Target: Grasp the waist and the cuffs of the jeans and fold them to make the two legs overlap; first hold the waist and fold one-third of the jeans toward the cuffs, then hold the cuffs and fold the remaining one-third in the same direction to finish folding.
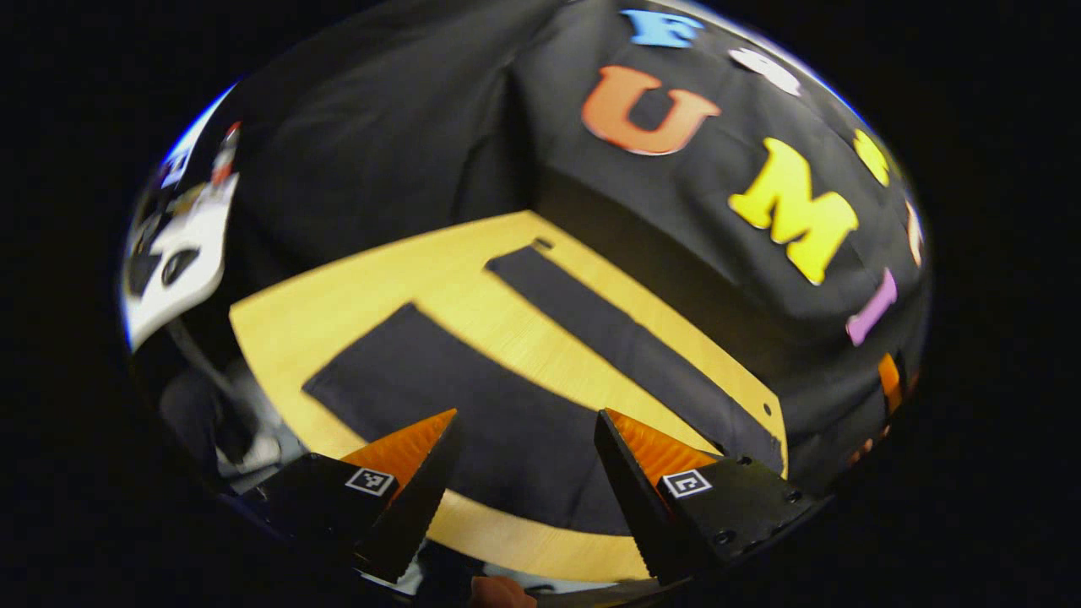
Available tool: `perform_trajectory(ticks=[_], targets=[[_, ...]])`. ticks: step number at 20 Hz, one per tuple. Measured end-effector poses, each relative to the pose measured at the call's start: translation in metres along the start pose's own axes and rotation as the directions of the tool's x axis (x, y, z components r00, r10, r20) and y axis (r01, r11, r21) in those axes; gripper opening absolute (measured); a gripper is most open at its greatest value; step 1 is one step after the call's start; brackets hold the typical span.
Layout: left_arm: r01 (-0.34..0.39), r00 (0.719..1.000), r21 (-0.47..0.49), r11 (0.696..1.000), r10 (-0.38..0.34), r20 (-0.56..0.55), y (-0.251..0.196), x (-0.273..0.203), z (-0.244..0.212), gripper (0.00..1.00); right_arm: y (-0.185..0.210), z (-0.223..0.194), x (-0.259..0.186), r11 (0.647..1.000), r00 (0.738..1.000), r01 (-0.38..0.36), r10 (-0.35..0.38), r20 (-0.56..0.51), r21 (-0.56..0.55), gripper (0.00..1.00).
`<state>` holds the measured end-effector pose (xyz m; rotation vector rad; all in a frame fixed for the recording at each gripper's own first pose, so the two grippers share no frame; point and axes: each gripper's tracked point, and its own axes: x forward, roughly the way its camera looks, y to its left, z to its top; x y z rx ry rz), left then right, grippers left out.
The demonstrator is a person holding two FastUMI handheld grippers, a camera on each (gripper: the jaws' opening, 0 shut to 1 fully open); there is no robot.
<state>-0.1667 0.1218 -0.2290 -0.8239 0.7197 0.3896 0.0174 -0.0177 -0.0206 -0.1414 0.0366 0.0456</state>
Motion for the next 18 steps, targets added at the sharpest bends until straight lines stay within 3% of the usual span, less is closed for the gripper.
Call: perform_trajectory(ticks=[1,3,5,10,14,18], targets=[[-0.013,0.998,-0.109,0.994,0.006,-0.058,0.015,-0.004,-0.007,0.99,-0.004,-0.002,0.001,1.000,1.000,0.003,-0.003,-0.005,-0.008,1.00],[-0.025,0.992,-0.321,0.947,-0.016,-0.127,0.034,-0.019,-0.011,0.99,-0.014,-0.009,0.000,1.000,1.000,0.017,-0.017,-0.026,-0.018,0.98],[-0.054,0.988,-0.437,0.898,-0.015,-0.153,0.055,-0.028,-0.009,1.00,-0.030,-0.016,-0.003,0.999,0.998,0.044,-0.045,-0.050,-0.028,0.97],[-0.103,0.981,-0.568,0.817,-0.010,-0.193,0.067,-0.014,-0.004,0.99,-0.067,-0.021,-0.010,0.991,0.989,0.124,-0.127,-0.072,-0.043,0.98],[-0.092,0.987,-0.567,0.818,0.001,-0.159,0.077,-0.002,0.010,0.99,-0.083,-0.020,-0.013,0.985,0.983,0.168,-0.171,-0.073,-0.043,0.98],[-0.022,0.994,-0.627,0.778,-0.052,-0.099,0.076,0.015,0.033,0.99,-0.094,-0.034,-0.014,0.980,0.975,0.194,-0.197,-0.106,-0.041,0.98]])
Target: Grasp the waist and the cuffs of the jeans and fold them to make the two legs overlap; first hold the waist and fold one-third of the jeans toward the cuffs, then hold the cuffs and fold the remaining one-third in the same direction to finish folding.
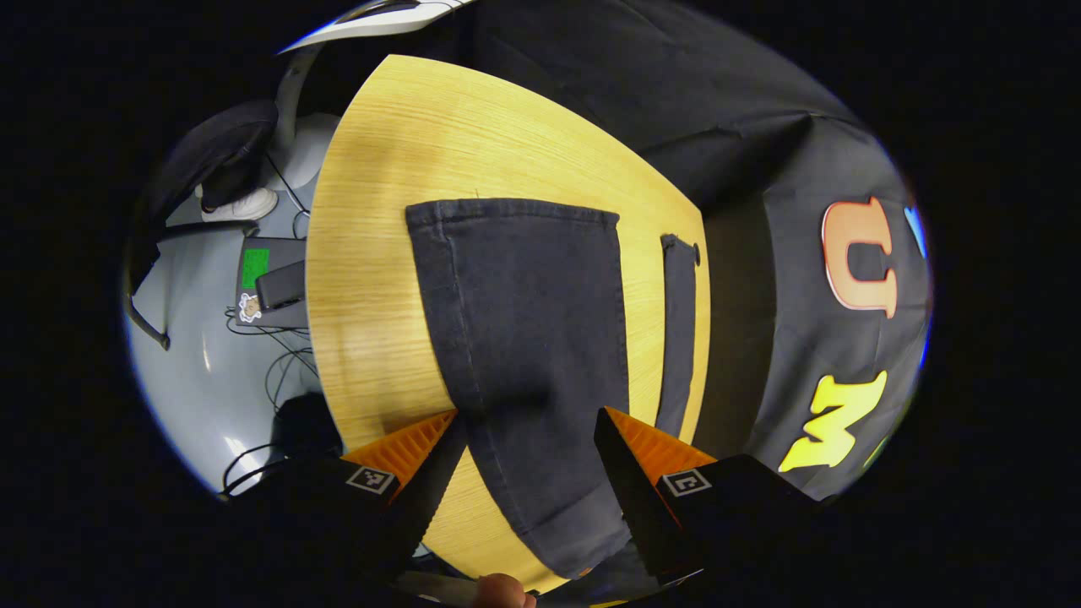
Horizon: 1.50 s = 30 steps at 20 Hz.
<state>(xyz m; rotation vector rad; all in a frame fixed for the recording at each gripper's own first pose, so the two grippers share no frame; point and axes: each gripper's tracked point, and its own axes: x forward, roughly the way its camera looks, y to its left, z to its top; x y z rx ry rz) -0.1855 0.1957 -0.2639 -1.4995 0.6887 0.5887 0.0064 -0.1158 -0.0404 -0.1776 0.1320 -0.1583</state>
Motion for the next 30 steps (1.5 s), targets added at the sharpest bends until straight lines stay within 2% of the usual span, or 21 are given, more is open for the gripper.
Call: perform_trajectory(ticks=[2,5,8,9,11,12,13,14,15,17,18,20,21,25,26,28,29,30], targets=[[0.055,0.998,0.007,0.998,-0.055,0.018,-0.010,0.007,0.006,0.99,-0.009,-0.017,0.002,0.999,0.999,0.021,-0.020,-0.047,0.032,0.98],[0.165,0.986,-0.014,0.986,-0.164,0.035,-0.026,0.016,0.013,0.98,-0.035,-0.053,0.010,0.989,0.983,0.105,-0.087,-0.162,0.103,0.98],[0.237,0.970,-0.077,0.968,-0.232,0.066,-0.033,0.026,0.026,0.97,-0.065,-0.089,0.013,0.967,0.949,0.200,-0.151,-0.277,0.156,0.98],[0.257,0.965,-0.076,0.963,-0.252,0.069,-0.035,0.027,0.029,0.92,-0.074,-0.096,0.013,0.959,0.938,0.229,-0.171,-0.301,0.169,0.97],[0.280,0.959,-0.054,0.958,-0.277,0.063,-0.037,0.033,0.031,0.88,-0.091,-0.112,0.012,0.944,0.916,0.280,-0.210,-0.341,0.172,0.97],[0.283,0.959,-0.052,0.958,-0.280,0.050,-0.038,0.036,0.031,0.96,-0.098,-0.120,0.012,0.937,0.905,0.300,-0.221,-0.365,0.178,0.98],[0.283,0.959,-0.051,0.958,-0.282,0.026,-0.035,0.038,0.029,0.95,-0.106,-0.132,0.011,0.926,0.887,0.326,-0.231,-0.400,0.189,0.98],[0.270,0.963,-0.063,0.961,-0.269,0.012,-0.027,0.043,0.031,0.77,-0.114,-0.145,0.011,0.912,0.867,0.355,-0.238,-0.438,0.208,0.98],[0.250,0.968,-0.091,0.964,-0.250,0.018,-0.019,0.045,0.035,0.47,-0.121,-0.158,0.009,0.896,0.843,0.385,-0.242,-0.481,0.224,0.98],[0.269,0.963,-0.153,0.951,-0.266,0.038,-0.019,0.042,0.040,0.22,-0.135,-0.180,0.004,0.862,0.798,0.435,-0.235,-0.555,0.261,0.99],[0.269,0.963,-0.139,0.953,-0.265,0.043,-0.020,0.044,0.036,0.09,-0.142,-0.189,0.001,0.847,0.777,0.455,-0.227,-0.587,0.276,0.99],[0.253,0.967,-0.099,0.962,-0.251,0.036,-0.016,0.047,0.032,0.06,-0.154,-0.208,-0.002,0.827,0.741,0.474,-0.188,-0.645,0.303,0.98],[0.250,0.968,-0.105,0.963,-0.248,0.028,-0.016,0.048,0.033,0.05,-0.157,-0.220,-0.004,0.809,0.709,0.493,-0.160,-0.687,0.320,1.00],[0.242,0.970,-0.125,0.962,-0.241,0.024,-0.018,0.047,0.034,0.04,-0.146,-0.271,-0.011,0.718,0.556,0.579,0.001,-0.831,0.388,0.98],[0.241,0.971,-0.133,0.961,-0.240,0.026,-0.018,0.047,0.035,0.04,-0.142,-0.282,-0.008,0.706,0.529,0.590,0.029,-0.848,0.393,0.99],[0.238,0.971,-0.149,0.960,-0.237,0.026,-0.020,0.047,0.035,0.04,-0.138,-0.293,0.001,0.686,0.507,0.602,0.068,-0.859,0.410,0.97],[0.236,0.972,-0.150,0.960,-0.234,0.027,-0.019,0.046,0.035,0.04,-0.141,-0.291,0.004,0.684,0.517,0.605,0.052,-0.855,0.408,0.96],[0.233,0.972,-0.148,0.961,-0.232,0.028,-0.019,0.046,0.035,0.04,-0.145,-0.294,0.016,0.684,0.520,0.601,0.060,-0.852,0.414,0.90]])
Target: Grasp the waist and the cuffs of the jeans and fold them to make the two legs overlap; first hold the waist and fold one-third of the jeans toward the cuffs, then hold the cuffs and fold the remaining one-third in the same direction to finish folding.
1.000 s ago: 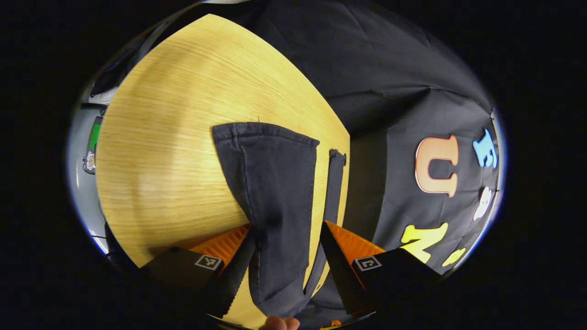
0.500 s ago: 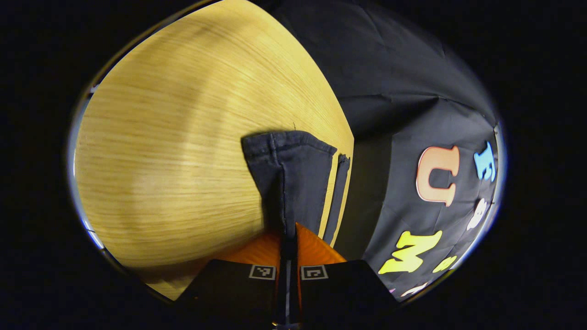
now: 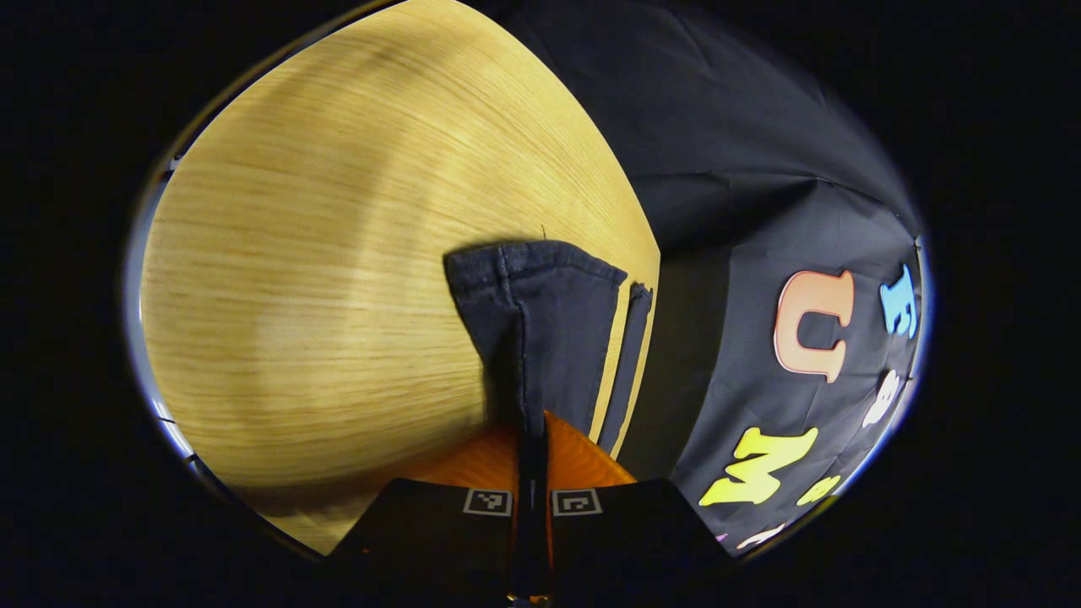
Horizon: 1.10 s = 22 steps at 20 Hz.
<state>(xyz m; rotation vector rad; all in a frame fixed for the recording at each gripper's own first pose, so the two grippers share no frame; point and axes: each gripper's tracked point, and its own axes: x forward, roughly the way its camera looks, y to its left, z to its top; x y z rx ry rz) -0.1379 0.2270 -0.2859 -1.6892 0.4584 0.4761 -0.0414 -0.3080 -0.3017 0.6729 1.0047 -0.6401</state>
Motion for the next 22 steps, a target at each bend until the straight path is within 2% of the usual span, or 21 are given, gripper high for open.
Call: perform_trajectory(ticks=[2,4,6,7,8,10,12,13,16,19,22], targets=[[-0.001,1.000,-0.001,1.000,0.001,0.001,0.000,0.001,0.000,0.04,0.002,0.011,0.005,1.000,1.000,0.007,-0.007,-0.004,0.012,0.87],[-0.001,1.000,-0.004,1.000,0.001,0.001,0.000,0.000,0.001,0.04,-0.005,0.016,0.009,0.999,0.999,0.030,-0.030,-0.014,0.019,0.72],[-0.002,1.000,-0.002,1.000,0.002,0.004,0.000,0.001,0.000,0.04,-0.015,0.019,0.010,0.998,0.999,0.037,-0.036,-0.015,0.042,0.38],[-0.001,1.000,-0.005,1.000,0.001,0.003,0.000,0.002,-0.001,0.03,-0.013,0.018,0.011,0.998,1.000,0.017,-0.015,-0.028,0.068,0.21],[0.000,1.000,-0.010,1.000,0.000,0.001,-0.001,0.002,0.000,0.04,-0.014,0.020,0.010,0.996,0.999,-0.002,0.006,-0.038,0.088,0.20],[-0.007,1.000,-0.017,1.000,0.007,-0.002,-0.001,0.003,0.000,0.04,-0.013,0.019,0.011,0.993,0.999,-0.029,0.033,-0.030,0.114,0.01],[-0.028,1.000,-0.014,1.000,0.028,-0.005,-0.001,0.003,-0.001,0.03,-0.014,0.019,0.012,0.997,0.999,-0.040,0.041,-0.009,0.061,0.05],[-0.046,0.999,-0.009,0.999,0.046,-0.008,-0.001,0.003,-0.001,0.03,-0.013,0.021,0.009,0.998,0.999,-0.046,0.046,0.003,0.046,0.01],[-0.064,0.998,-0.002,0.998,0.064,-0.021,-0.010,0.002,0.000,0.03,0.000,0.029,-0.005,0.993,0.995,-0.099,0.098,0.024,0.058,0.01],[-0.046,0.998,0.015,0.999,0.046,-0.035,-0.036,0.000,-0.001,0.03,0.021,0.039,-0.024,0.981,0.985,-0.170,0.167,0.039,0.089,0.01],[-0.017,0.999,0.052,0.999,0.020,-0.045,-0.074,0.012,-0.001,0.03,0.057,0.055,-0.043,0.959,0.966,-0.259,0.254,0.059,0.115,0.01]])
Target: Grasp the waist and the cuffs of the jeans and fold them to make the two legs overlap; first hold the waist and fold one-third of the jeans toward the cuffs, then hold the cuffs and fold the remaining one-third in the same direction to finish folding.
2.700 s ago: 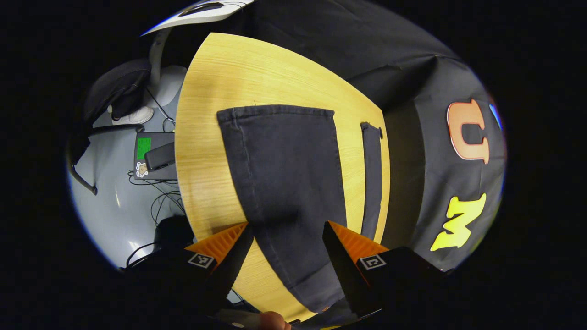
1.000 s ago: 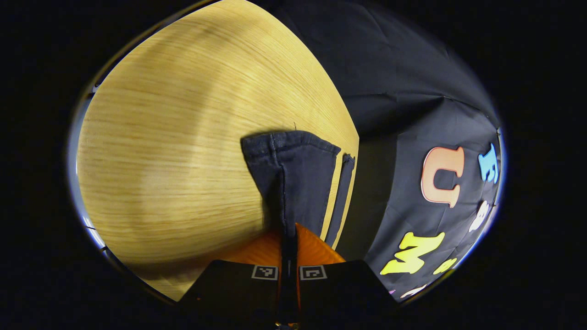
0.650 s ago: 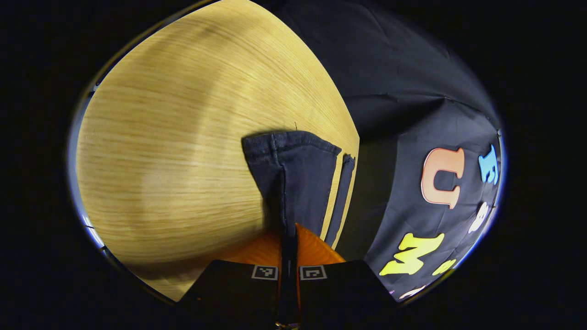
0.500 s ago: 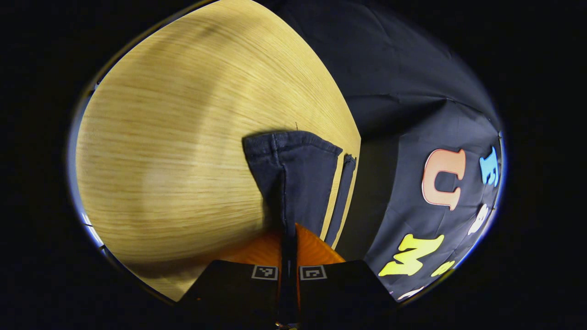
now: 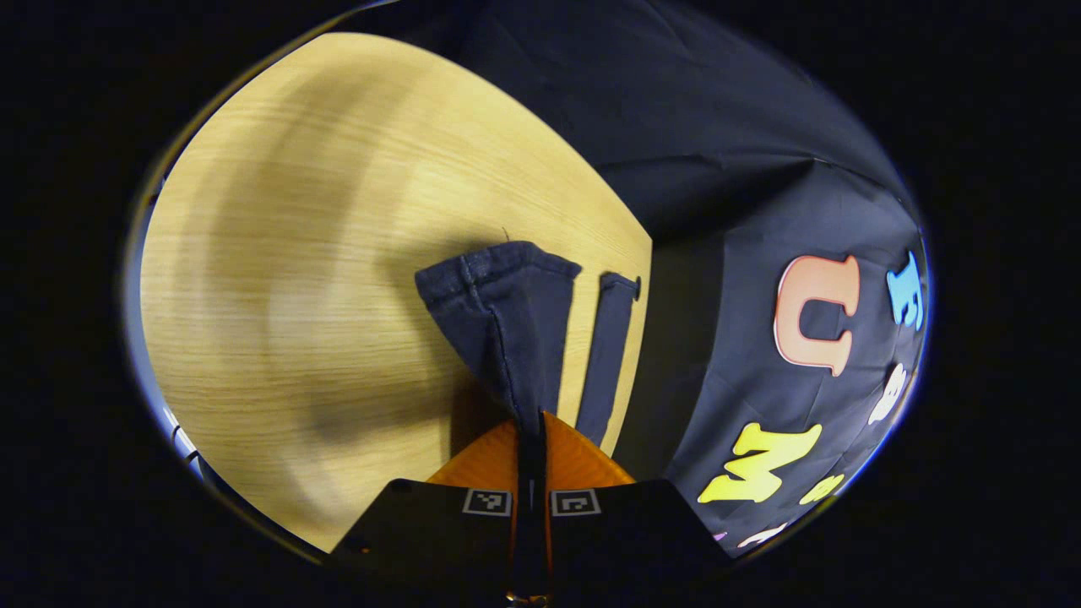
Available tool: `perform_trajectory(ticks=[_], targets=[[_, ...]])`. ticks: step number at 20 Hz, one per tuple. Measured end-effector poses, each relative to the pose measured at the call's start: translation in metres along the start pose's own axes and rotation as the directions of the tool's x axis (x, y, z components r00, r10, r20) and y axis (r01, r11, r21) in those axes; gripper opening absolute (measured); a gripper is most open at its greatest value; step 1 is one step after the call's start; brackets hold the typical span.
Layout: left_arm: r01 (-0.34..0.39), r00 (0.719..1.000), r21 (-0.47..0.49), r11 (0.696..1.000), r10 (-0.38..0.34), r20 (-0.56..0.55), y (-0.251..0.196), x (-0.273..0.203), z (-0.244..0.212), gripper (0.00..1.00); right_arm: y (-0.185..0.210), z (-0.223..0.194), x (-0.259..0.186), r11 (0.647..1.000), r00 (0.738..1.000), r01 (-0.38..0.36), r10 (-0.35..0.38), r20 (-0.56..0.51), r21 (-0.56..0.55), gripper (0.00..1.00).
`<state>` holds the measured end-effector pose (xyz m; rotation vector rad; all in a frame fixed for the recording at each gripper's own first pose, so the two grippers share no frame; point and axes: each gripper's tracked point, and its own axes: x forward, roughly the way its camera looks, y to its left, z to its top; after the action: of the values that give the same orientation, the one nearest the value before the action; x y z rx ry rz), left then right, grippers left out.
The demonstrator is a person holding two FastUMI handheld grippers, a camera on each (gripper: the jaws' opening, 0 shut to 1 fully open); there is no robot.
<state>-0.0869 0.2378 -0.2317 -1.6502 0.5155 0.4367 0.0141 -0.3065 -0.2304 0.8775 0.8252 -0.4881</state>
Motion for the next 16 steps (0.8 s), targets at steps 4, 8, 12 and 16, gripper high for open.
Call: perform_trajectory(ticks=[4,8,12,16], targets=[[0.008,1.000,0.019,1.000,-0.008,-0.007,-0.051,0.034,0.004,0.03,0.058,0.022,0.015,0.995,0.995,-0.095,0.095,-0.001,0.014,0.01],[-0.034,0.999,0.026,0.999,0.034,0.012,-0.087,0.090,0.010,0.03,0.112,0.041,0.057,0.990,0.990,-0.141,0.141,0.003,-0.011,0.00],[-0.083,0.996,0.051,0.995,0.082,0.020,-0.115,0.151,0.013,0.03,0.150,0.060,0.113,0.991,0.991,-0.131,0.132,0.025,-0.020,0.01],[-0.114,0.993,0.110,0.987,0.115,0.002,-0.143,0.205,0.008,0.03,0.161,0.070,0.161,0.996,0.995,-0.090,0.090,0.038,-0.015,0.01]])
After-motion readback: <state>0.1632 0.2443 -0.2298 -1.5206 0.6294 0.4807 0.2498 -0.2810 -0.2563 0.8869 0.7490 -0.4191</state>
